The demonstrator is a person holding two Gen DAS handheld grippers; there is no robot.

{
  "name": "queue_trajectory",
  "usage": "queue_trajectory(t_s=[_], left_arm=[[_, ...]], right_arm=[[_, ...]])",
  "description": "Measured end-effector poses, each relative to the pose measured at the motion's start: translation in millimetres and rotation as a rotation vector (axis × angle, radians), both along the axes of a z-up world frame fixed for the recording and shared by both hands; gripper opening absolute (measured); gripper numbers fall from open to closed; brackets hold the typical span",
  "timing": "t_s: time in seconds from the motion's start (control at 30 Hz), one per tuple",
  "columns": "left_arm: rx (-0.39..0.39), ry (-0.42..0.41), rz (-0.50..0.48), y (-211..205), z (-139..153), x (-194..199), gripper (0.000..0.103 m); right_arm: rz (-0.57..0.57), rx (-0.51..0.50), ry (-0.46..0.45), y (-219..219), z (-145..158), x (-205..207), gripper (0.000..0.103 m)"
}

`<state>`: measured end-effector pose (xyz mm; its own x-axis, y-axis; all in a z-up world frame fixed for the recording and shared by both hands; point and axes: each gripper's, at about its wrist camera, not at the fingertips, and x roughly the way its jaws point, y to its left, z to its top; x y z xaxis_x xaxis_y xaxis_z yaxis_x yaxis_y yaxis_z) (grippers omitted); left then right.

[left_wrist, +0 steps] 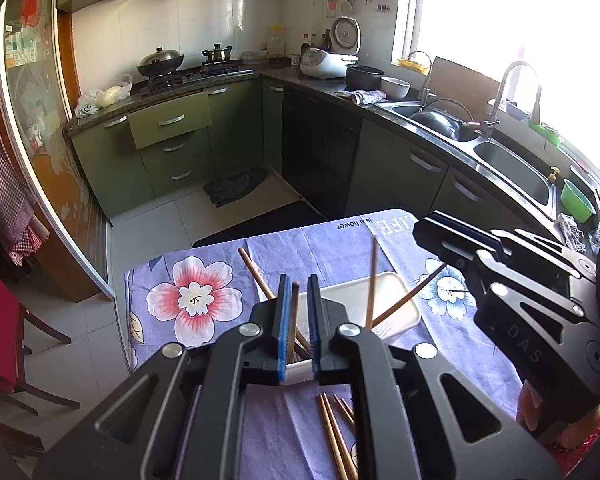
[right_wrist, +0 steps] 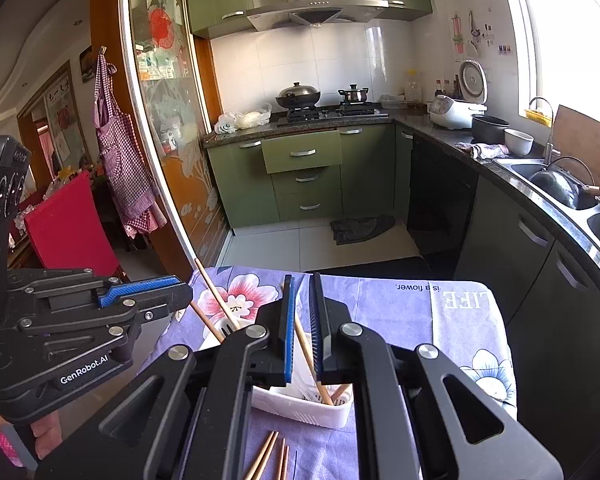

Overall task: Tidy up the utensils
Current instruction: 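Drop both chopsticks into the white holder and open both grippers, then return both grippers to the chopsticks and grasp one with the left gripper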

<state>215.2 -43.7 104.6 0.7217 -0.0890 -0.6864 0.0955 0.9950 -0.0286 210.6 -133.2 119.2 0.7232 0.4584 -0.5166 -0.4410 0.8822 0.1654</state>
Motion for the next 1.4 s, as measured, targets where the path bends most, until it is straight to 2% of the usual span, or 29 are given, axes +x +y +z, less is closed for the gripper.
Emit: queue_trajectory(t_s=[0.07,0.13,0.2,0.27,0.33,0.43,0.53,0.63,0.73,0.8,0.93,1.1,1.3,1.4], left_arm=[[0.004,-0.010,-0.004,-2,2,-6,0.016],[0.002,-0.016,-0.010,-2,3,-14,0.023],[-0.003,-0.015,-0.015,-3,0,-24,0.029],[-0.013,-0.010,-0.020,-2,-7,-35,0.040],[-0.019,0.002,-0.010,0,-21,-47,0.048],[-0.036,0.062,-0.001,5,-52,-60,0.051],[-0.049,0.157,0.008,5,-95,-65,0.050],[-0.062,0.282,-0.004,1,-141,-60,0.039],[-0.087,0.400,-0.013,-5,-180,-51,0.038],[-0.095,0.440,-0.015,-8,-197,-49,0.038],[-0.082,0.458,-0.003,-16,-208,-46,0.036],[-0.051,0.491,0.006,-21,-218,-41,0.023],[-0.021,0.507,0.002,-32,-224,-40,0.022],[0.005,0.504,0.000,-38,-225,-39,0.018]], right_arm=[[0.010,0.014,-0.014,-4,6,-11,0.009],[0.021,0.023,-0.031,-10,11,-25,0.021],[0.030,0.022,-0.042,-17,10,-40,0.023],[0.040,0.022,-0.033,-26,3,-54,0.032],[0.036,0.011,-0.026,-38,-9,-68,0.056],[-0.002,-0.009,-0.006,-59,-33,-89,0.063],[-0.068,-0.014,0.030,-84,-62,-103,0.065],[-0.119,0.011,0.092,-111,-91,-113,0.066],[-0.151,0.045,0.158,-135,-115,-117,0.066],[-0.169,0.060,0.188,-148,-127,-120,0.066],[-0.185,0.087,0.227,-164,-144,-121,0.066],[-0.179,0.113,0.241,-169,-151,-119,0.066],[-0.150,0.133,0.251,-162,-153,-119,0.067],[-0.141,0.133,0.263,-156,-155,-118,0.067]])
